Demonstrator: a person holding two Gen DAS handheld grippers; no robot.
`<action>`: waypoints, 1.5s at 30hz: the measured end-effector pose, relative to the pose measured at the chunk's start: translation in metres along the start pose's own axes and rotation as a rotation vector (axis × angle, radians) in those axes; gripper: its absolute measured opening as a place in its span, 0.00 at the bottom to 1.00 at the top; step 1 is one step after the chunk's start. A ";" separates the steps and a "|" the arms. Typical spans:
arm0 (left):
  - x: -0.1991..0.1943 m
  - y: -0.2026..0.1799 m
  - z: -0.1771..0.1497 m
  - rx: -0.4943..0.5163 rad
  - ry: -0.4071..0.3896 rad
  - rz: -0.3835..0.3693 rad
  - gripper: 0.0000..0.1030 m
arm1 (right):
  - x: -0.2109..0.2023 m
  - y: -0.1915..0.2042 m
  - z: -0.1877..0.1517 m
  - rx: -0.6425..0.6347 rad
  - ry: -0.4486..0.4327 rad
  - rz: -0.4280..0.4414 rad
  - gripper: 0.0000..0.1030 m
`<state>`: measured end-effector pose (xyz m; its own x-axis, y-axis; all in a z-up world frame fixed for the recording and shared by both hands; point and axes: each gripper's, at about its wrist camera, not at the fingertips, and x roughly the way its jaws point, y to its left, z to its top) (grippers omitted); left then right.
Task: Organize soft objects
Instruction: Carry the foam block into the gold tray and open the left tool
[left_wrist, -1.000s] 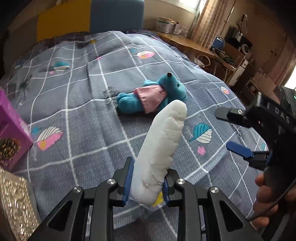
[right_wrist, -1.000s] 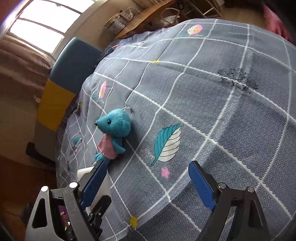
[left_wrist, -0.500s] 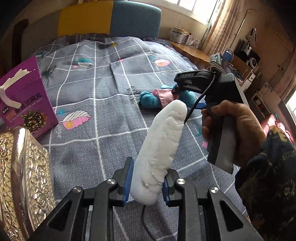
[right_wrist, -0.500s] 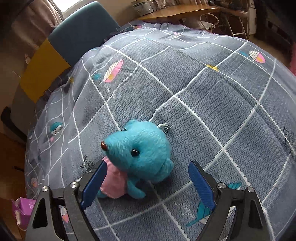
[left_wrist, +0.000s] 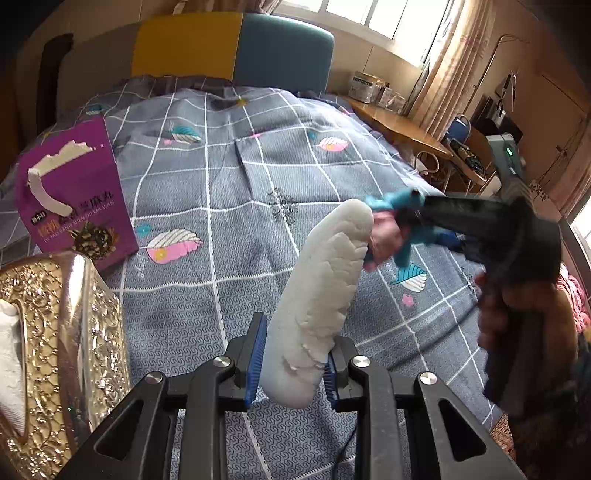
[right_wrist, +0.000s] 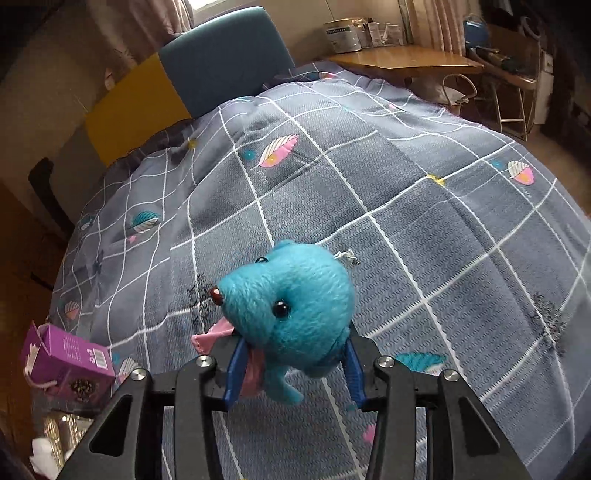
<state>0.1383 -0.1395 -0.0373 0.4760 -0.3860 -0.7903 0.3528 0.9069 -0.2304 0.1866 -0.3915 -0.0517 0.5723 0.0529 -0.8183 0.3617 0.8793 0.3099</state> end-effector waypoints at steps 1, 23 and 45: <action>-0.003 0.000 0.001 0.000 -0.005 -0.002 0.26 | -0.007 -0.005 -0.007 0.012 0.011 0.007 0.44; -0.099 0.092 0.103 -0.083 -0.219 0.135 0.26 | 0.021 -0.017 -0.066 0.008 0.133 -0.041 0.45; -0.198 0.353 -0.109 -0.596 -0.245 0.450 0.26 | 0.023 -0.006 -0.067 -0.074 0.097 -0.100 0.45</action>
<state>0.0807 0.2756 -0.0238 0.6590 0.0763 -0.7483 -0.3748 0.8959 -0.2387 0.1485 -0.3643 -0.1051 0.4609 0.0055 -0.8874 0.3559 0.9149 0.1905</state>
